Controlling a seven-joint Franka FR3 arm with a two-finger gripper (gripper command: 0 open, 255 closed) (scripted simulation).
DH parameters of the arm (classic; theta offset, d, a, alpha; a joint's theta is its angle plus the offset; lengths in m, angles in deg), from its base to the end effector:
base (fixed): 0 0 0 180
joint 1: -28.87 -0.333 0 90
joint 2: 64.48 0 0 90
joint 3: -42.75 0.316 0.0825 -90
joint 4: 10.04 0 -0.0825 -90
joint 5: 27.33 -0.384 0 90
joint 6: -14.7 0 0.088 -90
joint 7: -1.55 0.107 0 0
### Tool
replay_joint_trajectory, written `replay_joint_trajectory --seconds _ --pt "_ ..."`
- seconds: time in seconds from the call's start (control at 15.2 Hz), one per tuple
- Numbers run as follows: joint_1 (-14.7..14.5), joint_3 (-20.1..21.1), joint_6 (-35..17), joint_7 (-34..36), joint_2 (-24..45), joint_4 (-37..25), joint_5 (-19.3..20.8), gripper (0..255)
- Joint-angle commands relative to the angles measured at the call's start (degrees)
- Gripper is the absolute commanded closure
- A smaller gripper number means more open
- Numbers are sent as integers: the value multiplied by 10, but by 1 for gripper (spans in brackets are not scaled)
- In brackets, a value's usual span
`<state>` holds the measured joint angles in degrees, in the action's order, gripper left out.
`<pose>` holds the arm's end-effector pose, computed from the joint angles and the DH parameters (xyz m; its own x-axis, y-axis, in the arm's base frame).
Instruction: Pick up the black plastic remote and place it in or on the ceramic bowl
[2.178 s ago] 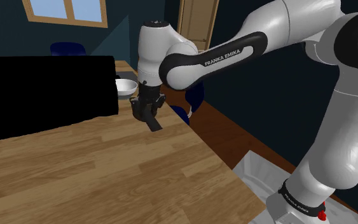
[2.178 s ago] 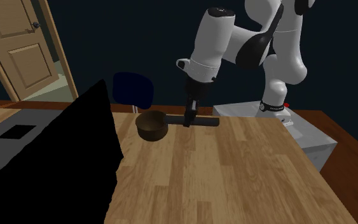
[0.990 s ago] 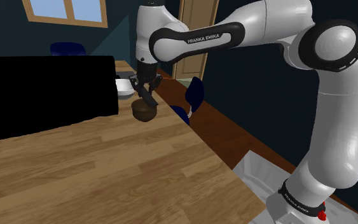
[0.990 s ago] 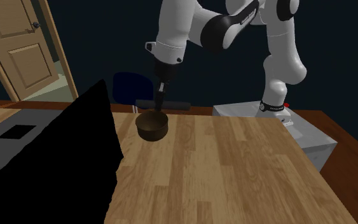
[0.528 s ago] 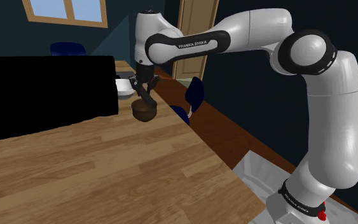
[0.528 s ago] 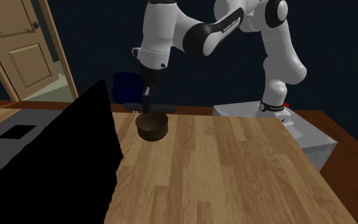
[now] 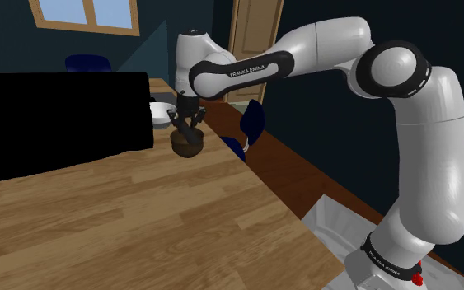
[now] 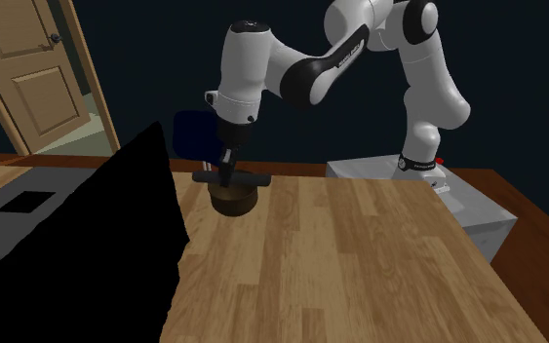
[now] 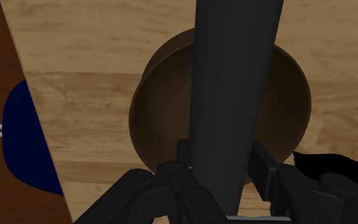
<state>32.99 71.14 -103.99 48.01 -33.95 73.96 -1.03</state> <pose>0.6783 0.2115 0.4139 0.9408 -0.2560 0.2222 -0.2696 -0.9624 0.0329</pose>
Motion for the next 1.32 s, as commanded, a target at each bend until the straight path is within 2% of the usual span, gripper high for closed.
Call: replay_joint_trajectory --seconds 0.0,0.33,0.4,0.73,0.99,1.25 --pt "0 -1 -3 1 1 2 1 255" --pt "0 -1 -3 1 1 2 1 255" --pt "0 -1 -3 1 1 2 1 0" --pt "0 -1 -3 1 1 2 1 0" --pt "0 11 48 -10 -31 -20 -18 0" --pt "0 11 48 -10 -31 -20 -18 0"
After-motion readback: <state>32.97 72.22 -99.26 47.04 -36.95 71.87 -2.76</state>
